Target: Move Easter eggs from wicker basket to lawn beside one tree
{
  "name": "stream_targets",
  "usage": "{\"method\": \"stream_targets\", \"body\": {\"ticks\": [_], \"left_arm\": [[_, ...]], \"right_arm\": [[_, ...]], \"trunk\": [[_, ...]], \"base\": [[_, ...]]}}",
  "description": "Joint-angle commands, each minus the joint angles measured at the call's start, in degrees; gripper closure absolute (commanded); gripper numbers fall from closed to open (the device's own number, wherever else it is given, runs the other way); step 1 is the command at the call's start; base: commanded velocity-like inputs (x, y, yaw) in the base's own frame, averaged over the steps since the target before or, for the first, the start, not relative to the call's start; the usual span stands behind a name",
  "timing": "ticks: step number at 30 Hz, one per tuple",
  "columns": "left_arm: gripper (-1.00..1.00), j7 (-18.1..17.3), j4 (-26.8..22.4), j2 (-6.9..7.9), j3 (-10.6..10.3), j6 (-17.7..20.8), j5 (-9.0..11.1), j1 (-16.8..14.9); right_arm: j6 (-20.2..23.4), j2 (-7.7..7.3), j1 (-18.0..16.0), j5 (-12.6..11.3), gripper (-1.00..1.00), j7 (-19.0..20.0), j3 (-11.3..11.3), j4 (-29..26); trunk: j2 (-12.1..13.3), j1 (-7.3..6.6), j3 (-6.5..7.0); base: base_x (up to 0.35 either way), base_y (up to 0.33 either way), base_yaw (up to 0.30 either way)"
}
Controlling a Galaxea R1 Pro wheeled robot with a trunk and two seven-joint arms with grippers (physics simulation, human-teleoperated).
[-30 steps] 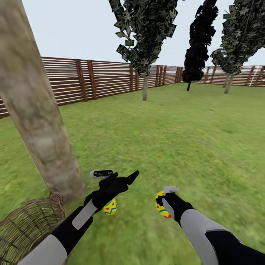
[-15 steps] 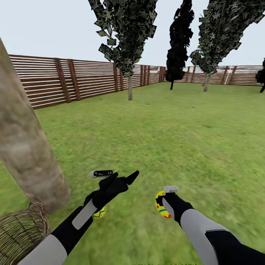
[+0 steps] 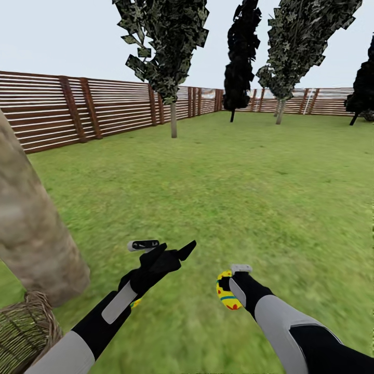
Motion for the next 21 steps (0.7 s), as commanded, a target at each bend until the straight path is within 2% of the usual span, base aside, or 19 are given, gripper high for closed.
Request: {"method": "stream_targets", "body": {"ticks": [1, 6, 12, 21], "left_arm": [[-1.00, -0.09, -0.03, 0.08, -0.24, 0.60, 0.51, -0.05], [-1.00, -0.06, -0.03, 0.08, -0.24, 0.61, 0.51, -0.05], [-1.00, -0.06, -0.03, 0.08, -0.24, 0.62, 0.51, -0.05], [-1.00, -0.06, -0.03, 0.08, -0.24, 0.60, 0.51, -0.05]], "right_arm": [[0.21, 0.01, -0.02, -0.56, 1.00, -0.30, 0.16, -0.09], [-2.94, -0.06, -0.02, -0.19, 1.00, -0.22, 0.43, 1.01], [-2.88, 0.83, -0.02, -0.45, 1.00, -0.60, 0.60, 1.05], [-2.87, 0.81, -0.02, -0.56, 1.00, -0.74, 0.52, 1.18]], "trunk": [[-0.02, -0.01, -0.14], [-0.02, -0.01, -0.28], [-0.02, -0.01, -0.54], [-0.02, -0.01, -1.31]], "base": [[0.000, 0.000, -0.129], [0.000, 0.000, -0.022], [0.000, 0.000, -0.053], [0.000, 0.000, -0.114]]}}
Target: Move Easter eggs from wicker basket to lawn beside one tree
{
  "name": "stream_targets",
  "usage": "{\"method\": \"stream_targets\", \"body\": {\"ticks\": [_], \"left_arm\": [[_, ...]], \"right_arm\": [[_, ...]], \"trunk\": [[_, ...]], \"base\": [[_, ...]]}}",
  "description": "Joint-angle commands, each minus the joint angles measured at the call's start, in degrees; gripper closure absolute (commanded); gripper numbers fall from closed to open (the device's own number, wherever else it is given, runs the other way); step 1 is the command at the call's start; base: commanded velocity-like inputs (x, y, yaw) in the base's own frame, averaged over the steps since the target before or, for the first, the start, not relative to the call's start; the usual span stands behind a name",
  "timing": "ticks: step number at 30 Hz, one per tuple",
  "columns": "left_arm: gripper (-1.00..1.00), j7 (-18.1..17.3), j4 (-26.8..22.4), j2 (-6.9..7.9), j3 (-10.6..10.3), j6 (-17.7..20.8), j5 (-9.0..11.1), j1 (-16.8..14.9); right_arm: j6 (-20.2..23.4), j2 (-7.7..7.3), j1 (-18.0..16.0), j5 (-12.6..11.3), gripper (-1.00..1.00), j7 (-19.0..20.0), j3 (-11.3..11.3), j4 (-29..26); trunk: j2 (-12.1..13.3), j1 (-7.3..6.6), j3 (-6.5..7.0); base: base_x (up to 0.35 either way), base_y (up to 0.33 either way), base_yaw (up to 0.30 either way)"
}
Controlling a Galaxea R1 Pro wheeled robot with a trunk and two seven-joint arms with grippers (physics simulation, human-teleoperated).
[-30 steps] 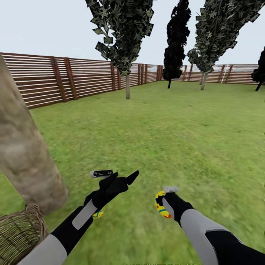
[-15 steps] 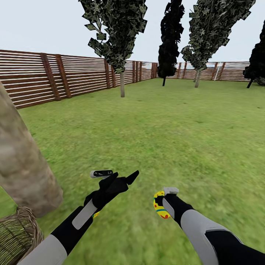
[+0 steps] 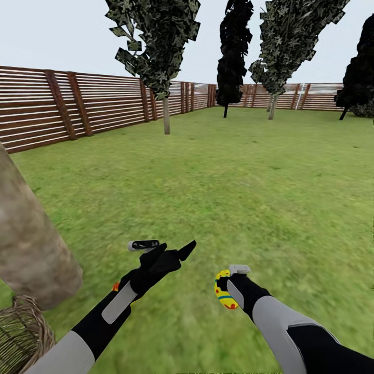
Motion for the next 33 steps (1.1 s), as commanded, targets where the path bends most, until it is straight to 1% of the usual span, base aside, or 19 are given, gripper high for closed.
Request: {"method": "stream_targets", "body": {"ticks": [1, 6, 12, 17, 23, 27, 33], "left_arm": [[-1.00, -0.08, -0.03, 0.08, -0.24, 0.60, 0.51, -0.06], [-1.00, 0.64, -0.03, -0.01, -0.25, 0.60, 0.51, -0.06], [-1.00, 0.71, -0.03, -0.01, -0.25, 0.60, 0.51, -0.06], [-1.00, 0.79, -0.03, -0.01, -0.25, 0.60, 0.51, -0.06], [-1.00, 0.80, -0.03, -0.01, -0.24, 0.60, 0.52, -0.06], [-1.00, 0.80, -0.03, -0.01, -0.24, 0.60, 0.51, -0.06], [-1.00, 0.80, 0.05, -0.01, -0.24, 0.60, 0.51, -0.06]], "right_arm": [[0.24, 0.01, -0.01, -0.55, 1.00, -0.28, 0.18, -0.09], [0.15, 0.01, -0.01, -0.55, 1.00, -0.28, 0.18, -0.06], [0.06, 0.01, -0.01, -0.55, 1.00, -0.04, 0.10, -0.07], [0.06, -0.05, -0.01, -0.47, 1.00, 0.14, 0.09, -0.13], [0.06, -0.08, -0.01, -0.46, 1.00, 0.16, 0.09, -0.14], [0.06, -0.08, -0.01, -0.46, 1.00, 0.16, 0.09, -0.14], [0.06, -0.04, -0.01, -0.55, 1.00, 0.08, 0.09, -0.05]], "trunk": [[-0.02, -0.01, -0.14], [-0.02, -0.01, -0.58], [-0.02, -0.01, -1.12], [-0.02, -0.01, -1.48], [-0.02, -0.01, -1.50], [-0.02, -0.01, -1.51], [-0.02, -0.01, -2.02]], "base": [[0.000, 0.000, -0.107], [0.000, 0.000, -0.087], [0.007, 0.000, -0.040], [0.219, 0.000, -0.001], [0.066, -0.004, 0.000], [0.273, -0.101, 0.000], [0.025, -0.008, 0.000]]}}
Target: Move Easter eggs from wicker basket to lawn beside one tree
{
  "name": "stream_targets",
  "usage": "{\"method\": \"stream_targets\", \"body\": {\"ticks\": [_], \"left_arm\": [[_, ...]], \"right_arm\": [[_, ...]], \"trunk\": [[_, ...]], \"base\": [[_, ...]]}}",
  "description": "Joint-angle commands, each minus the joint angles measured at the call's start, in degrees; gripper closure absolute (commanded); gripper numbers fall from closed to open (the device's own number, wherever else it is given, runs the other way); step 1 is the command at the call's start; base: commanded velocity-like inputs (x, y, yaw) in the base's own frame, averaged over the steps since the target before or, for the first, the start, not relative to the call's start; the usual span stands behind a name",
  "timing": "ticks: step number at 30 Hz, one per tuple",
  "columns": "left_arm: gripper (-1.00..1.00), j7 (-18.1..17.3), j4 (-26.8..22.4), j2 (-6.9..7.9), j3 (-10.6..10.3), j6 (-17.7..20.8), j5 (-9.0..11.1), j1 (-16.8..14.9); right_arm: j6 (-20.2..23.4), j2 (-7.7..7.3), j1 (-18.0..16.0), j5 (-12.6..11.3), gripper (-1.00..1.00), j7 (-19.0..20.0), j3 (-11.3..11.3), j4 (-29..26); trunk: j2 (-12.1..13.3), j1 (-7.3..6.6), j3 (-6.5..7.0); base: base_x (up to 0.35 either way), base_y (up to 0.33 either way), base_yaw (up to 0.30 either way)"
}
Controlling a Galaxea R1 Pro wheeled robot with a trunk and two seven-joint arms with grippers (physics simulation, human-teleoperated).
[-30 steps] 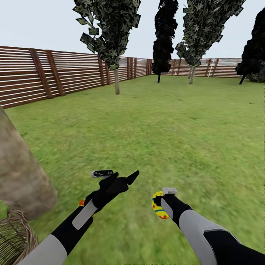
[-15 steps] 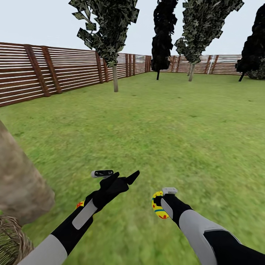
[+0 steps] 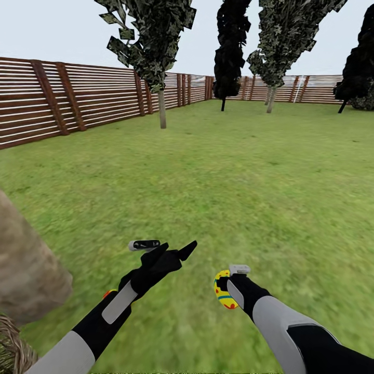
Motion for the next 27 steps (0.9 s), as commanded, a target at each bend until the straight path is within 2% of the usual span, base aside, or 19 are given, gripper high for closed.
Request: {"method": "stream_targets", "body": {"ticks": [1, 9, 12, 19, 27], "left_arm": [[-1.00, -0.08, -0.04, 0.07, -0.25, 0.60, 0.53, -0.06], [-1.00, -0.08, -0.05, 0.04, -0.27, 0.60, 0.53, -0.06], [-1.00, -0.08, -0.01, -0.55, -0.25, 0.60, 0.53, -0.06], [-1.00, -0.08, -0.04, -0.63, -0.25, 0.60, 0.53, -0.06], [-1.00, -0.08, -0.08, -0.63, -0.25, 0.60, 0.53, -0.06]], "right_arm": [[0.24, 0.00, -0.01, -0.56, 1.00, -0.24, 0.17, -0.11], [0.19, 0.05, -0.01, -0.56, 1.00, -0.25, 0.17, -0.11], [0.18, 0.06, -0.01, -0.56, 1.00, -0.47, 0.17, -0.11], [0.18, 0.15, -0.01, -0.51, 1.00, -0.64, 0.23, -0.11], [0.24, 0.92, -0.01, -0.48, 1.00, -0.73, 0.26, -0.11]], "trunk": [[-0.02, -0.01, -0.14], [-0.02, -0.01, -0.45], [-0.02, -0.01, -0.45], [-0.02, -0.01, -0.45], [-0.02, -0.01, -0.45]], "base": [[0.000, 0.000, 0.000], [0.247, 0.000, 0.036], [0.132, 0.000, 0.268], [0.010, -0.011, 0.292], [0.137, -0.268, 0.292]]}}
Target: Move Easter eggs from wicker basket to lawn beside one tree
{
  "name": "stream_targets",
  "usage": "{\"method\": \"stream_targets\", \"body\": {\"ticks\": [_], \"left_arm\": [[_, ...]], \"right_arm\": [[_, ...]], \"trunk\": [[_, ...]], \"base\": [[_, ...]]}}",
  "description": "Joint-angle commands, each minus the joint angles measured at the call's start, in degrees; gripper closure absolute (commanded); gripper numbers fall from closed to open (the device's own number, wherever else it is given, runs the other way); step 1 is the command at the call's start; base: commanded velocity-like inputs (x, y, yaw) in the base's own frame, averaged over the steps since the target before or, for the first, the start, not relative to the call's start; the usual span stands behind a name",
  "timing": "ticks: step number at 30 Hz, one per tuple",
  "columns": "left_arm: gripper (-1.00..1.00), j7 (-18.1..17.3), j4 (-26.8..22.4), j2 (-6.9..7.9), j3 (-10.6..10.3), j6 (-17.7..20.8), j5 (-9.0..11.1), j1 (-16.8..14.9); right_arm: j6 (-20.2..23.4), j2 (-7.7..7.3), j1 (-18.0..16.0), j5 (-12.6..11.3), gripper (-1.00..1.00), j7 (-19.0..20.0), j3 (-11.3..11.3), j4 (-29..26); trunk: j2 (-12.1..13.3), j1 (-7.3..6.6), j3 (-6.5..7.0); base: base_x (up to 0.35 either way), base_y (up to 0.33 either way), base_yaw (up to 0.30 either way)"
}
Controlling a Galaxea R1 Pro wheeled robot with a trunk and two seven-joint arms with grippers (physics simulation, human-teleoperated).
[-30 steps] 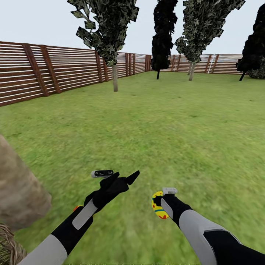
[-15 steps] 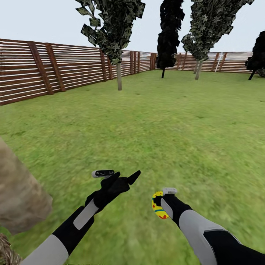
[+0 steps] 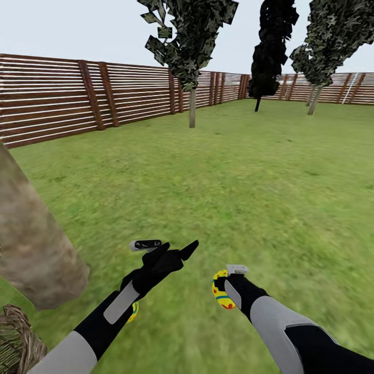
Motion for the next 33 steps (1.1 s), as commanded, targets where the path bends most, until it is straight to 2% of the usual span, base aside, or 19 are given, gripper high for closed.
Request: {"method": "stream_targets", "body": {"ticks": [1, 12, 28, 33], "left_arm": [[-1.00, -0.08, 0.00, 0.06, -0.26, 0.60, 0.51, -0.08], [-1.00, -0.08, 0.08, 0.06, -0.27, 0.60, 0.51, -0.08], [-1.00, -0.08, 0.03, 0.05, -0.30, 0.60, 0.51, -0.08], [-1.00, 0.76, -0.01, -0.03, -0.31, 0.60, 0.51, -0.08]], "right_arm": [[0.26, -0.01, 0.01, -0.55, 1.00, -0.25, 0.18, -0.14], [0.26, 0.01, 0.01, -0.64, 1.00, -0.25, 0.18, -0.14], [0.18, 0.01, 0.01, -0.60, 1.00, -0.25, 0.18, -0.14], [0.18, 0.01, 0.01, -0.63, 1.00, -0.25, 0.18, -0.14]], "trunk": [[-0.02, 0.01, -0.05], [-0.02, 0.01, -0.05], [-0.02, 0.01, -0.05], [-0.02, 0.01, -0.05]], "base": [[0.199, -0.282, 0.292], [0.210, -0.189, 0.293], [0.010, -0.005, 0.292], [0.184, -0.238, 0.292]]}}
